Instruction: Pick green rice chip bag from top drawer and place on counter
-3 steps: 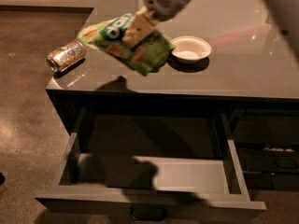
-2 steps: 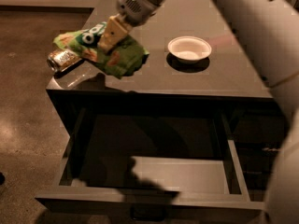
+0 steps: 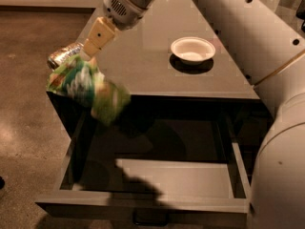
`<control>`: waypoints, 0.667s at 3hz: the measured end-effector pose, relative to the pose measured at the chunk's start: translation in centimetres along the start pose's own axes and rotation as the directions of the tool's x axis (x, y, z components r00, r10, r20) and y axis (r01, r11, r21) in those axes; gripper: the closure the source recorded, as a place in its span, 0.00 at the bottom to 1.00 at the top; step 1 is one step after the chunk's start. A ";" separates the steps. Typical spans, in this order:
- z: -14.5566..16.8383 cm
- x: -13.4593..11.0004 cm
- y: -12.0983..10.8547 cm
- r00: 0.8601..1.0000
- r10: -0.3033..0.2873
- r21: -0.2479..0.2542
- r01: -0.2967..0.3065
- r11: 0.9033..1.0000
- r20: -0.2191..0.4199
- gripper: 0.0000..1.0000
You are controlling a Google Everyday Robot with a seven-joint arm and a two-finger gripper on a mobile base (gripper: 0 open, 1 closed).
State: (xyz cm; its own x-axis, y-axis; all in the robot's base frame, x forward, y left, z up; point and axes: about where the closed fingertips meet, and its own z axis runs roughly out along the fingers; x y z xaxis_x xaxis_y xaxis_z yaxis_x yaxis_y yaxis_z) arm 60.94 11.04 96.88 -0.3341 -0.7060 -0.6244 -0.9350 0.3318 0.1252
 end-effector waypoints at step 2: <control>0.2 -0.1 0.0 1.000 -0.001 -0.002 0.001 1.000 0.000 0.00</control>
Offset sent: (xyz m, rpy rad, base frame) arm 0.0000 0.0014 -0.0008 0.0003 0.0007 0.0017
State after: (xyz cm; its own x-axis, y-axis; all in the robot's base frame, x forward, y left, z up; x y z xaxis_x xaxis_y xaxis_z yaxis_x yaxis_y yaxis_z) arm 60.94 11.19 96.80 -0.3333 -0.7064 -0.6244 -0.9355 0.3301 0.1260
